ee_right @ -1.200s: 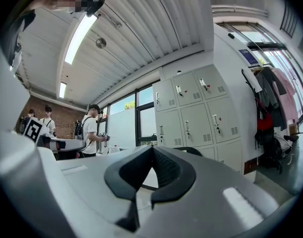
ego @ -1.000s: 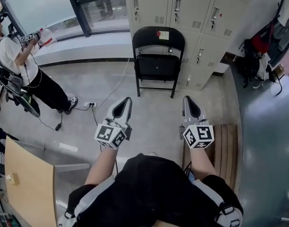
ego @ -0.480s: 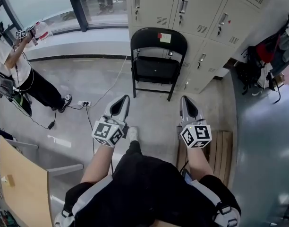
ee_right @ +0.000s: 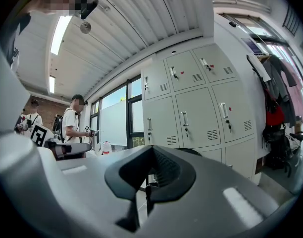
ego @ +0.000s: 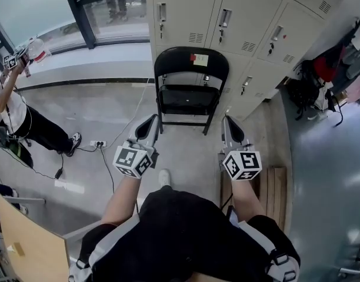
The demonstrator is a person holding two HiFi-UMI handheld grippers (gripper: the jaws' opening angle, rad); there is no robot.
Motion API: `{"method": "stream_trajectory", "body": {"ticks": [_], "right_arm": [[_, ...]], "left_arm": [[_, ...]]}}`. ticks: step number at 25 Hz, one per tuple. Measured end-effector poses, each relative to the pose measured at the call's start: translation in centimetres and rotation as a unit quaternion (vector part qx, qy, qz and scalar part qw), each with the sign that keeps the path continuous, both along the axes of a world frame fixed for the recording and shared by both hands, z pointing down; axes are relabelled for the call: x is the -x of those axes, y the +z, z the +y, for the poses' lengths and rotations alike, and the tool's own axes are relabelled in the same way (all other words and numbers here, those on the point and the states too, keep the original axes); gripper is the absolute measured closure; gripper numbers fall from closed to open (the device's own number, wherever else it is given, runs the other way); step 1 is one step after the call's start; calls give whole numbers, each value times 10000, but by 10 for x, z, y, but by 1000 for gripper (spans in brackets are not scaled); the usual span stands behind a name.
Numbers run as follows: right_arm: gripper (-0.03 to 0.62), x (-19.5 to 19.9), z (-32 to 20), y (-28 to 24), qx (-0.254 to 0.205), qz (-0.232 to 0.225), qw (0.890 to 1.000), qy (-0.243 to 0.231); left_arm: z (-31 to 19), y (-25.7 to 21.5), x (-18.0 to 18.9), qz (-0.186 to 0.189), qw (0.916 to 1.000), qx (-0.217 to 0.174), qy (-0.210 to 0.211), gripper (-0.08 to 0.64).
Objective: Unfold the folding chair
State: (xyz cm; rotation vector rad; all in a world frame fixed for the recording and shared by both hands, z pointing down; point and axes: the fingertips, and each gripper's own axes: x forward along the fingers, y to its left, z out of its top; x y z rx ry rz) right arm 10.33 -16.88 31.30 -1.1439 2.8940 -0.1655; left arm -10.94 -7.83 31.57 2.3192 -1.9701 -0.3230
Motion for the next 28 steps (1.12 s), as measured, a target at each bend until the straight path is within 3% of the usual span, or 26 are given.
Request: {"method": "stream_trajectory", "body": {"ticks": [15,22,28], "right_arm": [[589,82,-85,21,254,120,9993,227],[589,108,-110,47,411,343,9981,293],[588,128,-128,82,695,632,9955,81]], "left_arm": [[-98,29,83,-80,9987,352,367,560],[-129,52,110,-75,9971,520,555,560],[-151,72,118,-45,9963,617,605,560]]}}
